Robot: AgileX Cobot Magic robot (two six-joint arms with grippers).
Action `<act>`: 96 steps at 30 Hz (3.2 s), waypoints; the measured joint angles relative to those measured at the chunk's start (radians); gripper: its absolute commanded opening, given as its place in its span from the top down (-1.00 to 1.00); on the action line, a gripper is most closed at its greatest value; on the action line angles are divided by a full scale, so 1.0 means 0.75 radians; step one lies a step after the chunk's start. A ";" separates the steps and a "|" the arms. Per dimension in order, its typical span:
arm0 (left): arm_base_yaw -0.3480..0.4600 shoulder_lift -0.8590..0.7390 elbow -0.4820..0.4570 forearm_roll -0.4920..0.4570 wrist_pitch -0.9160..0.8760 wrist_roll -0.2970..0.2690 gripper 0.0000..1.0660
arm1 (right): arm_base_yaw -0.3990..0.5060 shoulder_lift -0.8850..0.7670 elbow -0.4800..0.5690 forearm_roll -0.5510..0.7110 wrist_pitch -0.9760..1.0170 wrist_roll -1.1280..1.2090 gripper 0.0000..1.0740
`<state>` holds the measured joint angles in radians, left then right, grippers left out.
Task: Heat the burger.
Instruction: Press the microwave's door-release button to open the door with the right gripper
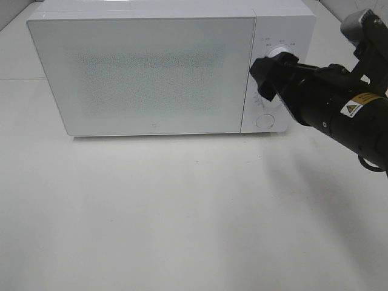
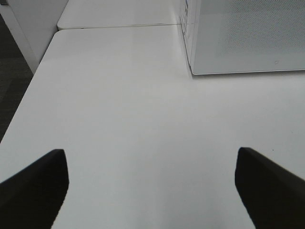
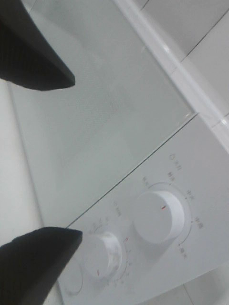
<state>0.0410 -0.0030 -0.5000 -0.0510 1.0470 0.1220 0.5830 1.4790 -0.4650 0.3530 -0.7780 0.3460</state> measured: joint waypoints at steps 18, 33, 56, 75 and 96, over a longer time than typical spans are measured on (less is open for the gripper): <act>0.000 0.000 0.000 0.000 0.000 0.000 -0.68 | -0.268 -0.363 -0.157 0.159 1.145 -0.761 -0.42; 0.000 0.000 0.000 0.000 0.000 0.000 -0.68 | -0.413 -0.441 -0.308 -0.471 2.012 -0.363 -0.42; 0.000 0.000 0.000 0.000 0.000 0.000 -0.68 | -0.419 -1.369 -0.300 -0.649 2.424 -0.335 -0.42; 0.000 0.000 0.000 0.000 0.000 0.000 -0.68 | -0.677 -1.976 -0.069 -0.656 2.432 -0.335 -0.42; 0.000 0.000 0.000 0.000 0.000 0.000 -0.68 | -0.677 -1.976 -0.040 -0.656 2.387 -0.313 -0.41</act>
<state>0.0410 -0.0030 -0.5000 -0.0510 1.0470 0.1220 0.0750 -0.0030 -0.4950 -0.1390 1.0120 0.1110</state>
